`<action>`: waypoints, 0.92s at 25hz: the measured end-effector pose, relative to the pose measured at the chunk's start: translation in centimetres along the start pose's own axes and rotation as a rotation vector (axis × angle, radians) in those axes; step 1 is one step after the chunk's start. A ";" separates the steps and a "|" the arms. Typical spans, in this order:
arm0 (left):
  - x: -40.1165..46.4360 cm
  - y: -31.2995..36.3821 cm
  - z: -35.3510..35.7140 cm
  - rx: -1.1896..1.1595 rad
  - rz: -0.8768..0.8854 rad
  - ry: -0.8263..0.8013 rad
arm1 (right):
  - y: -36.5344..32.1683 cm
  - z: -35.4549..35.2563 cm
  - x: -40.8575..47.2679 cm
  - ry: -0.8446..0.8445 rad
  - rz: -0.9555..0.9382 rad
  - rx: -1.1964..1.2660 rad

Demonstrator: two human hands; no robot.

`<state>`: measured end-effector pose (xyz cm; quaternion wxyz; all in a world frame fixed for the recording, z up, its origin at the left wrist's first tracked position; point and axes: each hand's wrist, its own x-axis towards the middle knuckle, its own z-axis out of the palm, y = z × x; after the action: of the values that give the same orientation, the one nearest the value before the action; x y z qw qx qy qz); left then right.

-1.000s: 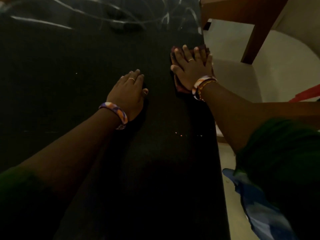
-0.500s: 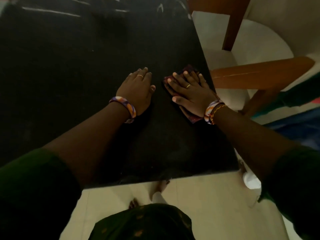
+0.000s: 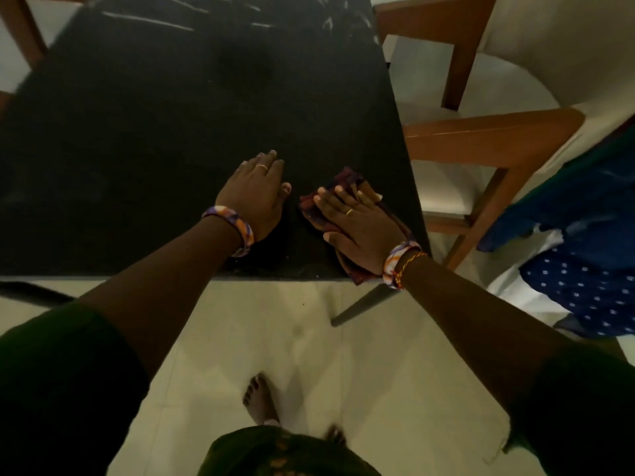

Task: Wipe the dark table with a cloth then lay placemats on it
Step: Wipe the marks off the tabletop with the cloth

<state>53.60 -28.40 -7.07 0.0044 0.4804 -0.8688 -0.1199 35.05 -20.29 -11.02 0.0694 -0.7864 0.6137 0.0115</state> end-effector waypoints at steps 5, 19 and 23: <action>-5.0 3.4 1.6 -0.072 -0.056 0.097 | -3.0 0.9 -5.0 0.047 -0.025 0.397; -14.1 3.0 3.6 -0.104 -0.285 0.225 | 0.8 -3.5 -8.7 0.389 0.421 1.313; -15.7 0.6 4.0 -0.084 -0.316 0.192 | -0.2 1.6 -6.3 0.023 0.305 0.021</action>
<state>61.06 -14.11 -9.16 0.0887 0.6196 -0.7723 -0.1088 33.78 -13.98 -11.98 0.0680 -0.6833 0.7269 0.0067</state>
